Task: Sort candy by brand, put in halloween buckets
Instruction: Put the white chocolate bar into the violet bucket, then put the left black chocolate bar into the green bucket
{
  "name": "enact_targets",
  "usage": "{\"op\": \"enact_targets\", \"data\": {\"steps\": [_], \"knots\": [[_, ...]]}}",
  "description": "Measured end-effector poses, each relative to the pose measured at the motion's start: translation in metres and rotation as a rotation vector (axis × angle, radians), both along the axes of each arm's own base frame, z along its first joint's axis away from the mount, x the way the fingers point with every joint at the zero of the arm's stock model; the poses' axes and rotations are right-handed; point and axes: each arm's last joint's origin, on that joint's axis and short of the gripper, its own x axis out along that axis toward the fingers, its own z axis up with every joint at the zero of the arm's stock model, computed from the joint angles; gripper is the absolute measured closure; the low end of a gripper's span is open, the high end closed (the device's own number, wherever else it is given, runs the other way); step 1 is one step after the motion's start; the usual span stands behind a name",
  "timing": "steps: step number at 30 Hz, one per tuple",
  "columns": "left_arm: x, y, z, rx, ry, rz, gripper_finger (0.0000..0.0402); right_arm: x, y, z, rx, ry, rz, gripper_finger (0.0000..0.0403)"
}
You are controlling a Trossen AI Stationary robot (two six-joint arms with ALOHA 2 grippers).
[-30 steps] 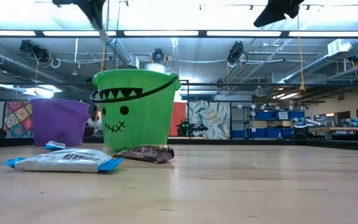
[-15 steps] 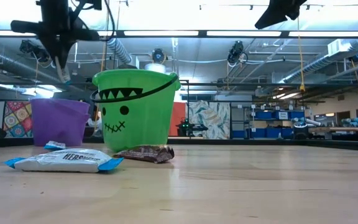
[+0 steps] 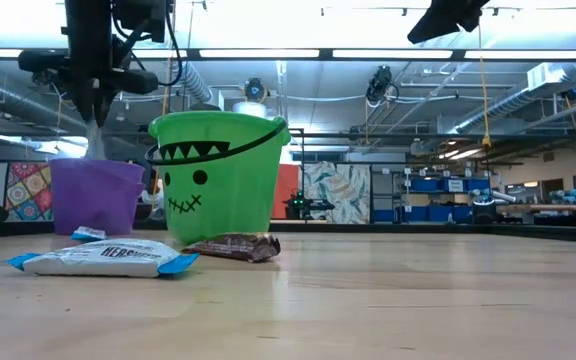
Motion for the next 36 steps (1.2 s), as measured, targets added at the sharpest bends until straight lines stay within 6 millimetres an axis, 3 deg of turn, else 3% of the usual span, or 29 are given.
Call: {"op": "enact_targets", "data": {"steps": [7,11,17,21,26,31,36], "knots": [[0.001,0.0,0.0,0.001,-0.006,-0.015,0.0256,0.001,0.003,-0.001,0.013,0.0,0.009,0.0275],[0.018,-0.003,0.009,-0.018,-0.208,-0.18,0.0245,0.0,0.002,-0.001,0.002,0.001,-0.031,0.0275],[0.057,-0.017,0.067,0.25,-0.742,-0.482,0.0244,0.001,0.002,-0.001,0.017,-0.007,-0.033,0.0275],[0.068,-0.034,0.099,0.352,-0.923,-0.648,0.0244,0.003,0.003,-0.002,0.056,-0.017,0.023,0.0275],[0.067,-0.066,0.101,0.263,-0.874,-0.848,0.0244,0.008,0.004,-0.005,0.125,-0.023,0.112,0.0275],[0.06,-0.098,0.084,0.111,-0.686,-1.047,0.0244,0.016,0.004,-0.01,0.163,-0.004,0.21,0.0275],[0.043,-0.112,0.063,-0.061,-0.449,-1.12,0.0243,0.024,0.003,-0.015,0.211,0.006,0.254,0.0275]]}}
